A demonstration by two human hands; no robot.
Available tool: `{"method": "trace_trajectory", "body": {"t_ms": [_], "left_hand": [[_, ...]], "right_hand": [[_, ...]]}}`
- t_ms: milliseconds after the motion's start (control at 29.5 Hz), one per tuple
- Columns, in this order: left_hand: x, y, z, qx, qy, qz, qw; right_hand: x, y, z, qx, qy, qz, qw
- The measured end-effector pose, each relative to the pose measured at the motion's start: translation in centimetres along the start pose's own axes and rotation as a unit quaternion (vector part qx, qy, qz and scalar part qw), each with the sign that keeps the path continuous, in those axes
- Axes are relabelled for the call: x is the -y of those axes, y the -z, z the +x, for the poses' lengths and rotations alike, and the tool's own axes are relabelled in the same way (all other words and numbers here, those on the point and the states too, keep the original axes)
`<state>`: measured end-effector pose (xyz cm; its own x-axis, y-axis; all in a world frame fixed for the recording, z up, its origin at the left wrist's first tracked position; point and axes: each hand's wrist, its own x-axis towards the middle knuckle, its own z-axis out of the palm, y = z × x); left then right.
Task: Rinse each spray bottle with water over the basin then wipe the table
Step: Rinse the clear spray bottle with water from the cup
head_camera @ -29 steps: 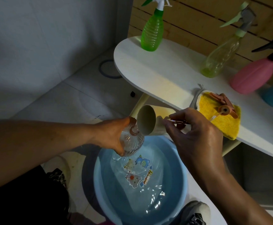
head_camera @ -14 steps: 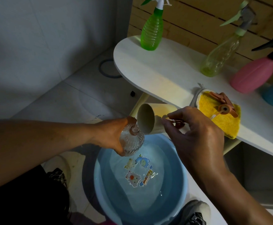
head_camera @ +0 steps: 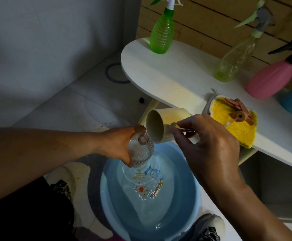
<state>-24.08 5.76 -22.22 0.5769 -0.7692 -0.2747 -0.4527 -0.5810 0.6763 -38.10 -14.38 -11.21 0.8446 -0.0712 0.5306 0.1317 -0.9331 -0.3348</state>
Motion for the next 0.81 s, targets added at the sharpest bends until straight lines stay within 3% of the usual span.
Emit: {"method": "trace_trajectory", "body": {"t_ms": [813], "left_hand": [[-0.53,0.21,-0.18,0.009,-0.026,-0.046,0.999]], "right_hand": [[0.25,0.11,-0.25,0.005,0.101,-0.059,0.993]]}}
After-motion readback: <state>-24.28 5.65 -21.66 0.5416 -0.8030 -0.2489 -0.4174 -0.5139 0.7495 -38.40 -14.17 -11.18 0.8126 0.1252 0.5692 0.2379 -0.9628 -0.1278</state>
